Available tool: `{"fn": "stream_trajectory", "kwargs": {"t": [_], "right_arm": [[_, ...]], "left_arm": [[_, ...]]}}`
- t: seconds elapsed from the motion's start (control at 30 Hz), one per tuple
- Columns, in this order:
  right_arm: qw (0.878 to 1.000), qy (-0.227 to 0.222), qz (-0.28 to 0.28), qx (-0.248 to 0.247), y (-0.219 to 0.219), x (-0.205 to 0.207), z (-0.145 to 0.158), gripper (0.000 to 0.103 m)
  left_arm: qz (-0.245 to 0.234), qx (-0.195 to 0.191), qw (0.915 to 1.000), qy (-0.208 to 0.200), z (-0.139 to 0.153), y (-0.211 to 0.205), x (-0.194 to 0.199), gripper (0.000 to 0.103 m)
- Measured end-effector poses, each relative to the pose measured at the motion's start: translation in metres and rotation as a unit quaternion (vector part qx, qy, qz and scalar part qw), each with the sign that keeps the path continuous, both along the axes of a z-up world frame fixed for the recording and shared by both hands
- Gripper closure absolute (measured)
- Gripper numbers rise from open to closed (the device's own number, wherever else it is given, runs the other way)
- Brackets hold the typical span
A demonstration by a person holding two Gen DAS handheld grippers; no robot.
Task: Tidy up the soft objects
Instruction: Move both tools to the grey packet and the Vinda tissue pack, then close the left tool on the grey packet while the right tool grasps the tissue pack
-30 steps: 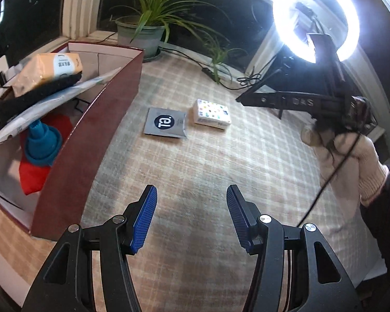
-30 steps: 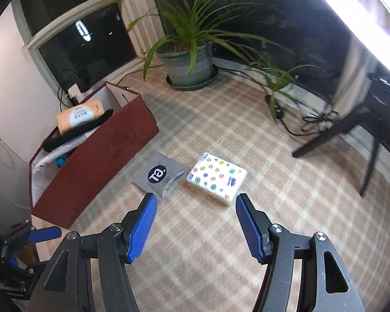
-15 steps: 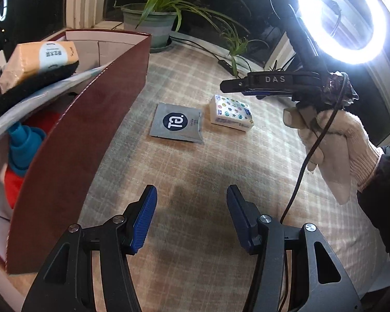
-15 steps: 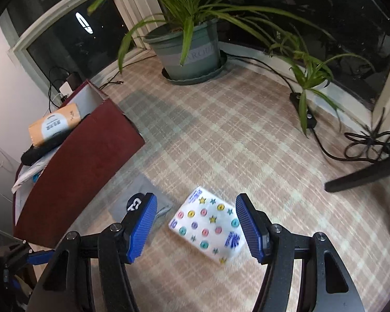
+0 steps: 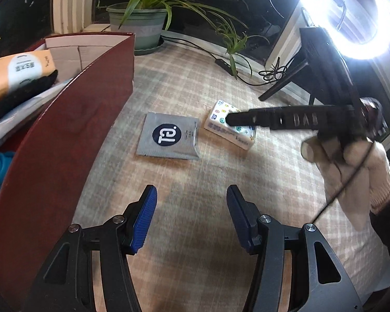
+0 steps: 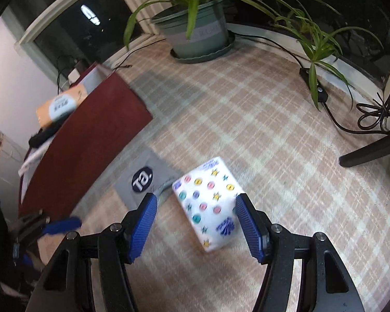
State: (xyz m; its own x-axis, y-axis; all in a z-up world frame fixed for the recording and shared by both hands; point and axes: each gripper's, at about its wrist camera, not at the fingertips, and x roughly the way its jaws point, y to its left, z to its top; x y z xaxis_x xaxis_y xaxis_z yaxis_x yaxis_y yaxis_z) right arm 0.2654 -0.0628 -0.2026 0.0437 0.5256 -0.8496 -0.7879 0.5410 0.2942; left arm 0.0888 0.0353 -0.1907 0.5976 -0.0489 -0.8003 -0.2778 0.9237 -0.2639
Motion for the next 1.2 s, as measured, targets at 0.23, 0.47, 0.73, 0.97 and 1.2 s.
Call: {"fn": "stream_trajectory", "kwargs": {"t": [0.23, 0.47, 0.73, 0.97, 1.2], "right_arm": [[0.995, -0.081, 0.026, -0.043, 0.011, -0.022, -0.005, 0.041], [0.994, -0.086, -0.025, -0.068, 0.007, 0.000, -0.016, 0.041], [0.997, -0.063, -0.016, -0.043, 0.007, 0.002, -0.017, 0.041], [0.993, -0.080, -0.053, -0.069, 0.005, 0.011, -0.024, 0.041], [0.993, -0.074, -0.063, -0.071, -0.012, 0.020, -0.027, 0.041]], "left_arm": [[-0.004, 0.034, 0.9994, 0.007, -0.008, -0.004, 0.020, 0.044], [-0.006, 0.064, 0.9978, 0.011, -0.014, -0.004, 0.032, 0.043], [0.005, 0.058, 0.9982, 0.015, -0.019, 0.008, 0.043, 0.040], [-0.003, 0.065, 0.9977, 0.020, -0.023, 0.005, 0.059, 0.036], [0.006, 0.104, 0.9939, 0.036, -0.033, 0.005, 0.075, 0.036]]}}
